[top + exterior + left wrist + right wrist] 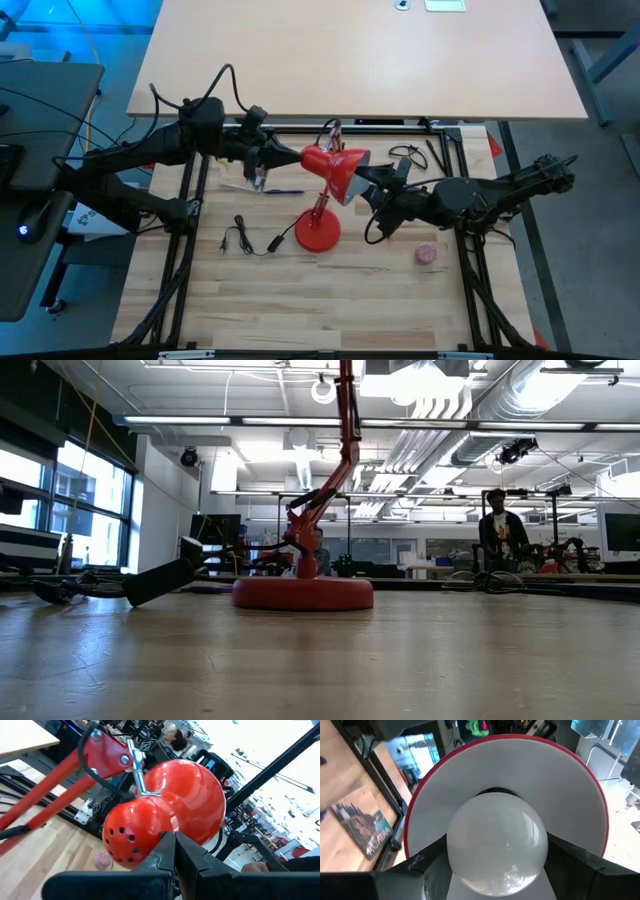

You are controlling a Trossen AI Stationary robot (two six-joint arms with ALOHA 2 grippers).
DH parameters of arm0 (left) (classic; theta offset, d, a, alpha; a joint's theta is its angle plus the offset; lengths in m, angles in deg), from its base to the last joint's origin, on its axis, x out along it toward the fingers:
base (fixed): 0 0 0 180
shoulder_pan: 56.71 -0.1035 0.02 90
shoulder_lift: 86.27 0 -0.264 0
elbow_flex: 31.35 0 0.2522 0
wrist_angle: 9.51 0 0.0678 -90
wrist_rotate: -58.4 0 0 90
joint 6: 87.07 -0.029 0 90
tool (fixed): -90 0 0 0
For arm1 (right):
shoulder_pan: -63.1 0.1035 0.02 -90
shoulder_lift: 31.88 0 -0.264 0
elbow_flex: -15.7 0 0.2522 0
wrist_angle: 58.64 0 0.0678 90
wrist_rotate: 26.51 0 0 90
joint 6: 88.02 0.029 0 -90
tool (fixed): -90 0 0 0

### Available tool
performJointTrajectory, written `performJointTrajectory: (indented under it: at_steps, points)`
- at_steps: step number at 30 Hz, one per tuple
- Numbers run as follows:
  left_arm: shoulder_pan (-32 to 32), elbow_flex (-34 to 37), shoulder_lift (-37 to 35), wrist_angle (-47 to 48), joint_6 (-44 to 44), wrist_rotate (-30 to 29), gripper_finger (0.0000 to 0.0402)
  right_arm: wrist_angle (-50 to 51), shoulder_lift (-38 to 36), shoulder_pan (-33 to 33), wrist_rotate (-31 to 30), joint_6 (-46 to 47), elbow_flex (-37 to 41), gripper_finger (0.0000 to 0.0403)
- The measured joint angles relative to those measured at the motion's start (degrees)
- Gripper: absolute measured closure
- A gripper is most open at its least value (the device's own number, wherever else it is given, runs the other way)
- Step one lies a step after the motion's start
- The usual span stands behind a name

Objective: Screw lightbulb
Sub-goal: Insert the lightbulb on the lamp

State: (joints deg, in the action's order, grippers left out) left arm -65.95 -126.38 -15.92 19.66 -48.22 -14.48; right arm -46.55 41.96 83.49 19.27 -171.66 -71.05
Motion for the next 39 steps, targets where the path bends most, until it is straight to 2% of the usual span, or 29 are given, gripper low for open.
performJointTrajectory:
  at_steps: [5,16,24,26,30,35,39]
  points:
    - [0.9,0.1,1.5,-1.1,0.0,0.5,0.0401,0.2,-0.1,-0.1,-5.3,-0.4,-0.1,0.0145]
    - [1.2,0.1,3.0,-2.2,0.1,1.2,0.0401,-0.2,-0.2,2.1,-3.2,-0.3,0.0,0.0145]
    - [1.0,0.1,-0.8,-2.1,0.1,0.9,0.0401,0.2,-0.2,2.2,-2.5,0.2,0.0,0.0145]
    - [0.4,0.1,-2.9,-1.2,0.0,-0.3,0.0401,0.2,-0.2,2.2,-2.6,0.2,0.0,0.0145]
    - [-0.7,0.0,-6.3,3.8,-0.9,-9.8,0.0401,0.2,-0.2,2.2,-2.6,0.2,0.0,0.0145]
    - [-3.2,0.1,-4.8,11.1,-0.5,-12.2,0.0401,0.2,-0.2,2.2,-2.6,0.2,0.0,0.0145]
    - [-4.4,0.1,-2.5,10.1,-3.3,-12.3,0.0401,0.3,-0.3,2.2,-2.7,0.3,0.0,0.0145]
